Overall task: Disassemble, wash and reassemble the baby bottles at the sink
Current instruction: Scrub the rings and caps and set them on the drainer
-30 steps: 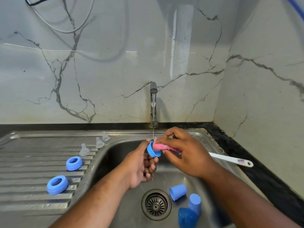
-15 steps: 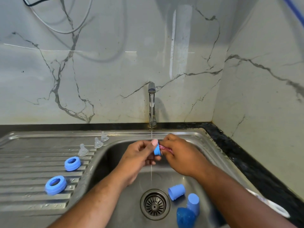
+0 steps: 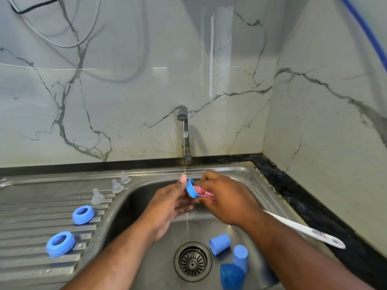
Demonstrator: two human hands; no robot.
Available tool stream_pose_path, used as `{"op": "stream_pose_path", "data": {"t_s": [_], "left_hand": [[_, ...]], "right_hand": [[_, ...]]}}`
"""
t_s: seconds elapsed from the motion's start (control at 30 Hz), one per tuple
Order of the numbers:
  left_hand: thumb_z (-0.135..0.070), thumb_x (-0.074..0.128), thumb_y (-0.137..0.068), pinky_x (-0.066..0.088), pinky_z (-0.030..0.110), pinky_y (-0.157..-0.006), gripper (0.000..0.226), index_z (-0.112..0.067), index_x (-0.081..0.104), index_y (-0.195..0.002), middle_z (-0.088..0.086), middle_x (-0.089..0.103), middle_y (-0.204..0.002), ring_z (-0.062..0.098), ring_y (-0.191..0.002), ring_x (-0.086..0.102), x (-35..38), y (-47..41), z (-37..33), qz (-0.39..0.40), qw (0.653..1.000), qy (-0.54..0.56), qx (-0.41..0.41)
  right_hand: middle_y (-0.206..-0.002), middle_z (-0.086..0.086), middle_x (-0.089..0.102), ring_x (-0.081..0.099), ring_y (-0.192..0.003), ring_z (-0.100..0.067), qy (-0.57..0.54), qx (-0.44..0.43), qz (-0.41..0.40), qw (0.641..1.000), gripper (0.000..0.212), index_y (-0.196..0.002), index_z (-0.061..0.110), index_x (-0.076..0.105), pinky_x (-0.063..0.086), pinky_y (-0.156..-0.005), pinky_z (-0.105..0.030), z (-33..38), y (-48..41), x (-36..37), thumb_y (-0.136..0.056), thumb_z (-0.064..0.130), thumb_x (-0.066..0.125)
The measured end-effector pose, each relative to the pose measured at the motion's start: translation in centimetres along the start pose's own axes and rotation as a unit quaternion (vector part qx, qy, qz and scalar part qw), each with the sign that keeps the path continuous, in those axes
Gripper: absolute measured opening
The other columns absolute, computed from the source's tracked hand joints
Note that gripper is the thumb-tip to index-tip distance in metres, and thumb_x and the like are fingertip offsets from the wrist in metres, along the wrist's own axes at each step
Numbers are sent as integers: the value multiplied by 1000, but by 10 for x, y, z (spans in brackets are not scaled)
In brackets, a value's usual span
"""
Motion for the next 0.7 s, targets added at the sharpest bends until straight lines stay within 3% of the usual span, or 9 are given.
{"op": "stream_pose_path", "data": {"t_s": [0.07,0.17,0.33,0.37,0.43,0.53,0.6,0.7], "left_hand": [[-52,53,-95,53,37,-89,49,-11,75,-110,16,77,-103,22,-95,73,-3,-1,4,7,996,-83,-7],[-47,63,-89,52,37,-97,39,-16,78,-107,6,79,-101,19,-103,73,-6,-2,-11,-11,985,-147,90],[-38,86,-72,47,15,-96,46,-32,73,-117,-18,72,-110,-2,-107,65,0,9,-44,-60,891,-350,283],[-42,87,-71,47,16,-96,50,-31,73,-117,-17,72,-110,-2,-107,65,-1,8,-43,-60,892,-348,282],[-59,84,-68,52,26,-98,56,-30,75,-115,-14,76,-105,0,-103,68,-6,2,-36,-50,926,-297,227],[-78,56,-81,53,40,-101,60,-26,80,-101,-5,79,-95,11,-98,72,-14,-6,-16,-27,963,-240,116],[-69,51,-93,52,46,-103,59,-19,80,-100,3,79,-96,19,-100,74,-12,-6,-7,8,976,-205,74],[-65,59,-90,53,41,-100,48,-24,81,-100,-5,79,-95,14,-99,73,-10,-7,-18,7,954,-271,129]], "right_hand": [[-109,13,49,56,-93,-13,15,-9,-6,1000,25,-120,38,62,35,-67,-30,4,0,-2,-95,36,60],[-102,12,50,57,-92,-13,-16,19,11,1000,23,-114,38,64,38,-69,-31,-1,-4,4,-92,42,65],[-91,12,56,58,-86,-13,-95,66,45,992,12,-93,35,67,50,-73,-35,-15,-6,15,-86,42,73],[-92,12,55,57,-86,-13,-84,60,35,994,9,-94,34,67,47,-69,-33,-15,-6,12,-88,40,71],[-94,12,51,56,-88,-14,-50,43,18,998,9,-101,34,67,37,-63,-30,-12,-4,6,-92,38,66],[-101,14,47,56,-90,-12,0,16,1,1000,20,-115,37,65,35,-65,-30,-2,-2,1,-95,36,62],[-106,13,48,56,-92,-12,20,5,-1,1000,24,-119,38,63,37,-66,-30,2,-2,0,-96,32,59],[-106,10,53,58,-93,-15,-1,27,15,1000,23,-118,37,66,43,-70,-31,-2,-3,3,-95,37,63]]}}
Point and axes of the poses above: each hand's wrist, its own y-axis away from the middle knuckle, its own x-axis out of the palm, z = x × y, the point moved 10 cm from there along -y, towards the middle knuckle
